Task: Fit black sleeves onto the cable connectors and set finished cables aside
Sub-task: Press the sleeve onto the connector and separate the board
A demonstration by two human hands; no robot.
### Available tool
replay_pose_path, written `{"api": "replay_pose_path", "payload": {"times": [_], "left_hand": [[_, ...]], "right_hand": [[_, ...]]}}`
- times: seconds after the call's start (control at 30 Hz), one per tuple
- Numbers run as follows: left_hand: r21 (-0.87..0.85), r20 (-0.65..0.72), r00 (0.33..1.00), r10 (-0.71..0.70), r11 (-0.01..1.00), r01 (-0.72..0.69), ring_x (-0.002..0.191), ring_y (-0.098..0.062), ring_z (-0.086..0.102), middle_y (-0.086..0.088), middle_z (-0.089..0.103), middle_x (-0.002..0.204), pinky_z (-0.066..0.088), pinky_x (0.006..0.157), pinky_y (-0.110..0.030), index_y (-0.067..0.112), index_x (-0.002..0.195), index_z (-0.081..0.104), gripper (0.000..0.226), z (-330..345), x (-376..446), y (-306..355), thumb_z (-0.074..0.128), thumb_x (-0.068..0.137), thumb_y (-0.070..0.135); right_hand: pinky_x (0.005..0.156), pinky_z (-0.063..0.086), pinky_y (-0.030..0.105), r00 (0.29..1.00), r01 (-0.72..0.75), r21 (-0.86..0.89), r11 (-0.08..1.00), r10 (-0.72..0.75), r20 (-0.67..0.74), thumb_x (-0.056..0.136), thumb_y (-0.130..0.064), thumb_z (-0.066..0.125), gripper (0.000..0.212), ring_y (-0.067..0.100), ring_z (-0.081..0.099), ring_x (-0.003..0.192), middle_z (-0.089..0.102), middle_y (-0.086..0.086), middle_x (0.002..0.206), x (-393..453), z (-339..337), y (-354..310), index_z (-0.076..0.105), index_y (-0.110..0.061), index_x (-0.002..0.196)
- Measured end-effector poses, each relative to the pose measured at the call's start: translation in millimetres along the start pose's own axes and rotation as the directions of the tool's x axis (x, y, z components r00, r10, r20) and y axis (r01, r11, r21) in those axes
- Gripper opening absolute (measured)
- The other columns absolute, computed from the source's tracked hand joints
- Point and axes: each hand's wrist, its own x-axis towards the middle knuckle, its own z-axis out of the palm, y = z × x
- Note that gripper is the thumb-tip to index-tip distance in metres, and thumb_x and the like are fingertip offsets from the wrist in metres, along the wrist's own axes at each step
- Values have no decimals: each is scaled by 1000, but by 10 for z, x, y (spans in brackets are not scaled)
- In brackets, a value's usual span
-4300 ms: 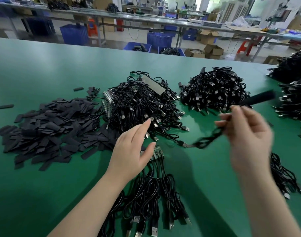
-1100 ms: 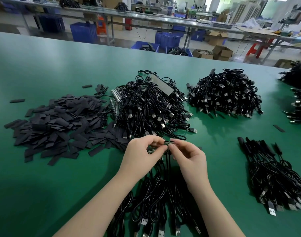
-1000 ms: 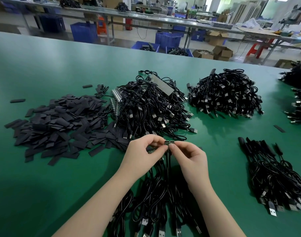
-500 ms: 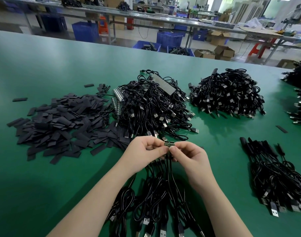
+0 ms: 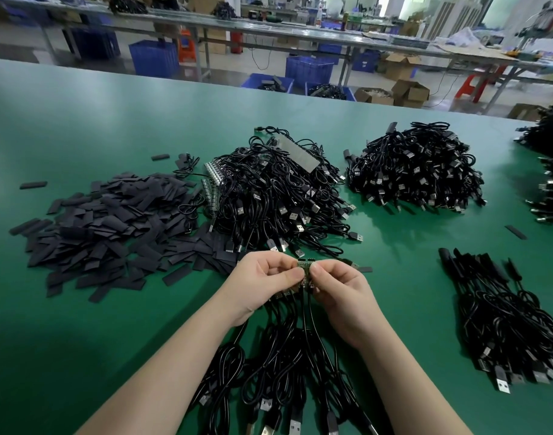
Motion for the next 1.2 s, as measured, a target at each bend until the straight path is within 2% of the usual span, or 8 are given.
{"api": "replay_pose_path", "payload": {"times": [0.13,0.27,0.37,0.57,0.7,0.9,1.07,1.2], "left_hand": [[13,-23,1000,-4,1000,4,63,-4,58,6,66,68,47,64,-16,24,76,77,18,7,9,-14,71,86,10],[220,-160,985,65,975,-28,75,-9,65,7,70,75,54,74,-24,25,82,71,11,52,37,-62,73,86,15],[206,-156,984,91,977,-58,77,-3,68,12,72,77,53,72,-15,32,85,73,16,99,20,-70,75,84,16],[247,-200,975,94,968,-43,82,-7,71,9,75,82,55,79,-21,36,79,74,23,94,17,-78,75,84,14],[269,-233,967,106,962,-41,82,-4,69,13,73,78,54,82,-20,32,82,75,18,98,19,-100,74,84,14],[258,-243,962,126,964,-61,84,-1,70,12,75,85,52,78,-13,29,94,77,17,119,33,-100,74,85,15],[313,-271,956,109,950,-20,73,-2,66,7,72,75,54,73,-17,24,80,73,11,109,67,-145,76,83,13],[368,-291,949,120,930,-5,69,-6,60,-1,68,77,54,71,-24,19,77,68,11,121,111,-172,74,84,13]], "right_hand": [[59,49,21,1000,-2,7,1000,2,-4,77,-16,69,9,10,58,59,66,3,67,8,-2,-10,74,-15,71],[63,48,15,975,111,-315,942,-164,-147,85,-15,74,5,3,59,63,67,-9,67,8,2,33,72,-16,80],[70,51,14,940,167,-383,908,-264,-217,87,-8,74,8,3,67,74,75,-6,80,17,3,63,74,-16,89],[71,52,16,933,174,-469,866,-297,-202,83,-10,78,15,7,68,75,76,-3,81,2,19,56,77,-24,84],[68,49,11,912,202,-610,766,-374,-167,80,-14,81,15,2,68,72,74,-13,77,10,28,32,76,-27,80],[71,50,12,912,194,-597,778,-368,-183,81,-14,80,18,1,69,77,75,-14,79,29,39,18,76,-31,79],[68,49,10,921,164,-631,758,-347,-177,81,-14,80,19,-1,68,73,74,-16,76,51,39,7,74,-32,76],[63,44,9,899,167,-689,706,-396,-188,82,-15,79,22,-3,62,65,70,-19,72,84,87,32,70,-31,71]]}}
